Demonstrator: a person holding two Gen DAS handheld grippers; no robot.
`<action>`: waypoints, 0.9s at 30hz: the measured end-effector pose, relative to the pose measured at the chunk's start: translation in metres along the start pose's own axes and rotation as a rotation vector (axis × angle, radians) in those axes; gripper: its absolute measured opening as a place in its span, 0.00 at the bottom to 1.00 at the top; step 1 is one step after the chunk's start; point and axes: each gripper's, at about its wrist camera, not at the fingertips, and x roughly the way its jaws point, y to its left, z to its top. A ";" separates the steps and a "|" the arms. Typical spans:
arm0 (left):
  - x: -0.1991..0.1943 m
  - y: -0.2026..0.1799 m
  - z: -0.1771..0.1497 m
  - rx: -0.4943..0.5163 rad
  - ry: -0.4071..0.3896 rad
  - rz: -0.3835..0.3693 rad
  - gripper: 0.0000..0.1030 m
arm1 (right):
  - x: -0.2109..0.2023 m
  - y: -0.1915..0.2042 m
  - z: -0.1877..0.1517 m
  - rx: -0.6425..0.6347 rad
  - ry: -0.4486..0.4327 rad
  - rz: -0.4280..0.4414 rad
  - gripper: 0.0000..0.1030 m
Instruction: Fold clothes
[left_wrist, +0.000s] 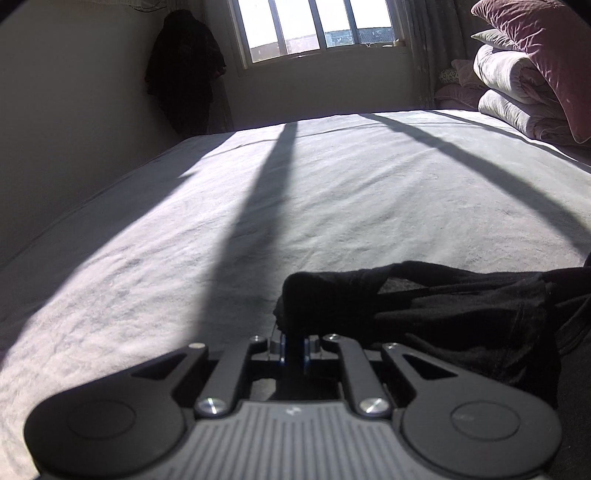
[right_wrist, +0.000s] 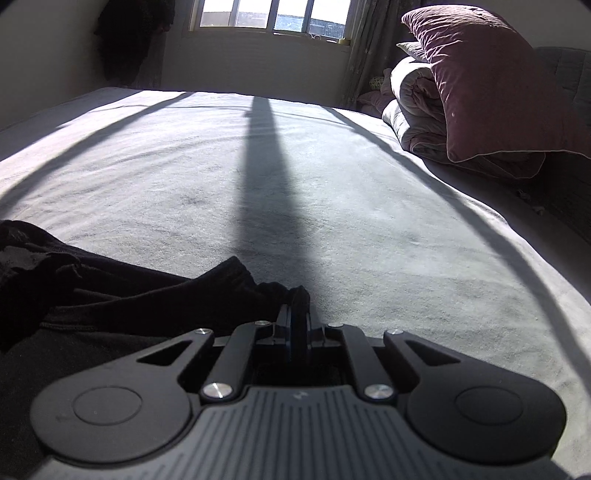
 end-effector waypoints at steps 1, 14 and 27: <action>0.000 0.000 0.001 -0.002 0.000 0.006 0.13 | -0.002 0.001 0.001 0.001 0.004 0.000 0.09; -0.049 0.054 -0.009 -0.225 0.122 -0.080 0.82 | -0.065 -0.021 -0.001 0.149 0.033 0.079 0.53; -0.125 0.082 -0.037 -0.326 0.255 -0.298 0.85 | -0.144 -0.037 -0.033 0.210 0.086 0.179 0.58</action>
